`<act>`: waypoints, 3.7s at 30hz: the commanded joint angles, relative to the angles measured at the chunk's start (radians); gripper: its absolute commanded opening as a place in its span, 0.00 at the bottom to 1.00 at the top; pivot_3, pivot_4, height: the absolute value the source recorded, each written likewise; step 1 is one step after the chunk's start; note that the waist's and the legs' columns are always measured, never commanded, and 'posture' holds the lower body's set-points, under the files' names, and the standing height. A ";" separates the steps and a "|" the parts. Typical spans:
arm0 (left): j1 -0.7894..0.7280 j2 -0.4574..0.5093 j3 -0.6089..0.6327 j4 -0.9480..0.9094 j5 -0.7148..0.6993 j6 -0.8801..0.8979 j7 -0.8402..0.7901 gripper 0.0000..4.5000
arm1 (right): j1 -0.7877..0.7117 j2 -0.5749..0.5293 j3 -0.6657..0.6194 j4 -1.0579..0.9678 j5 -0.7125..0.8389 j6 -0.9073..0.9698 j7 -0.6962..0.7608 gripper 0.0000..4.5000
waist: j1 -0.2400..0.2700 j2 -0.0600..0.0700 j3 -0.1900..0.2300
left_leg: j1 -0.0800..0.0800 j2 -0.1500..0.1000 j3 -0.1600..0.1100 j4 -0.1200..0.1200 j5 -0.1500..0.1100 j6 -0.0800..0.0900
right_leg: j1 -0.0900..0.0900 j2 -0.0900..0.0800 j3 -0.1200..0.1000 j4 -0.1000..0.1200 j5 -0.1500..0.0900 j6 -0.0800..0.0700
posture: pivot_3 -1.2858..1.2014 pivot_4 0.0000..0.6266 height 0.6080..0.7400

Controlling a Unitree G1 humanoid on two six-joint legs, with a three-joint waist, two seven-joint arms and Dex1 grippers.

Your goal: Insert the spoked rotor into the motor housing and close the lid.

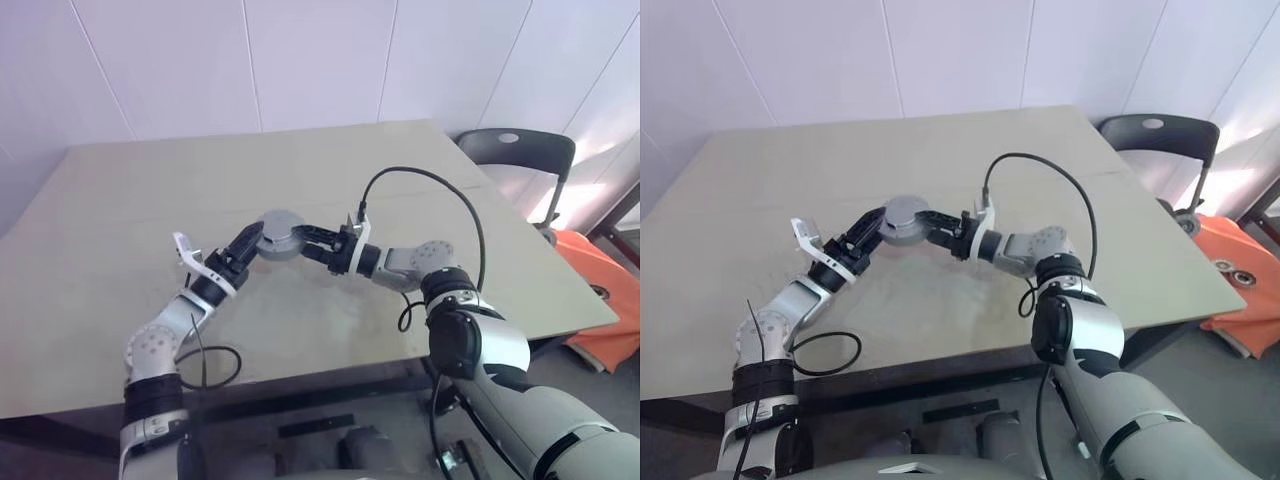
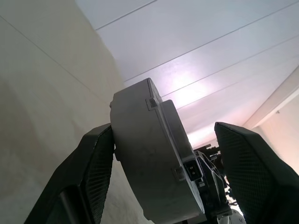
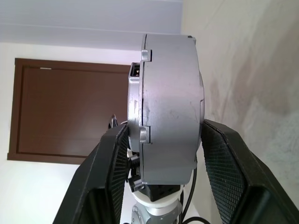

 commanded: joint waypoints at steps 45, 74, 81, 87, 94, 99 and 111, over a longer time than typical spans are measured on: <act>-0.135 -0.056 0.017 0.120 0.020 0.000 -0.019 0.51 | -0.038 -0.008 -0.011 -0.030 0.014 -0.039 0.010 0.47 | 0.022 0.000 0.000 | 0.000 0.000 0.000 0.002 0.000 0.000 | 0.000 0.000 0.000 0.001 0.000 0.001 | 0.52 0.00 1.00; -0.125 -0.063 0.029 0.094 0.000 0.020 0.002 0.50 | -0.016 0.004 0.038 -0.035 -0.019 -0.069 -0.006 0.83 | 0.022 -0.001 0.000 | 0.000 0.000 0.000 0.003 0.000 0.000 | 0.000 0.000 0.000 0.002 0.000 0.000 | 0.52 0.00 1.00; -0.122 -0.063 0.039 0.092 0.001 0.002 -0.001 0.50 | -0.012 -0.005 0.049 -0.035 -0.025 -0.067 0.004 0.83 | 0.022 -0.001 0.000 | 0.000 0.000 0.000 0.004 0.000 0.000 | 0.000 -0.001 0.000 0.003 0.000 0.000 | 0.52 0.00 1.00; -0.114 -0.024 0.108 0.064 -0.028 -0.034 0.013 0.50 | -0.006 -0.024 0.051 -0.012 -0.039 -0.086 0.012 0.83 | 0.019 -0.001 0.000 | 0.000 0.000 0.000 0.004 0.000 0.000 | 0.000 0.000 0.000 0.004 0.000 0.001 | 0.52 0.00 1.00; -0.075 0.027 0.203 0.006 -0.060 -0.070 0.046 0.50 | -0.011 -0.020 0.054 0.003 -0.046 -0.096 0.027 0.83 | 0.022 -0.001 0.000 | 0.000 0.000 0.000 0.006 0.000 0.000 | 0.000 -0.001 0.000 0.004 0.000 0.001 | 0.52 0.00 1.00; -0.050 0.093 0.269 0.009 -0.061 -0.103 0.043 0.50 | -0.018 -0.009 0.060 0.017 -0.058 -0.113 0.029 0.83 | 0.022 -0.001 0.000 | -0.001 0.000 0.000 0.007 0.000 0.000 | 0.000 -0.001 0.000 0.005 0.001 0.002 | 0.52 0.00 1.00; -0.178 0.411 0.301 0.337 0.114 -0.197 -0.060 0.50 | -0.026 0.008 0.074 0.031 -0.083 -0.137 0.037 0.83 | 0.019 -0.002 -0.001 | -0.001 0.000 0.000 0.010 0.000 0.000 | 0.000 -0.001 -0.002 0.006 0.002 0.003 | 0.52 0.00 1.00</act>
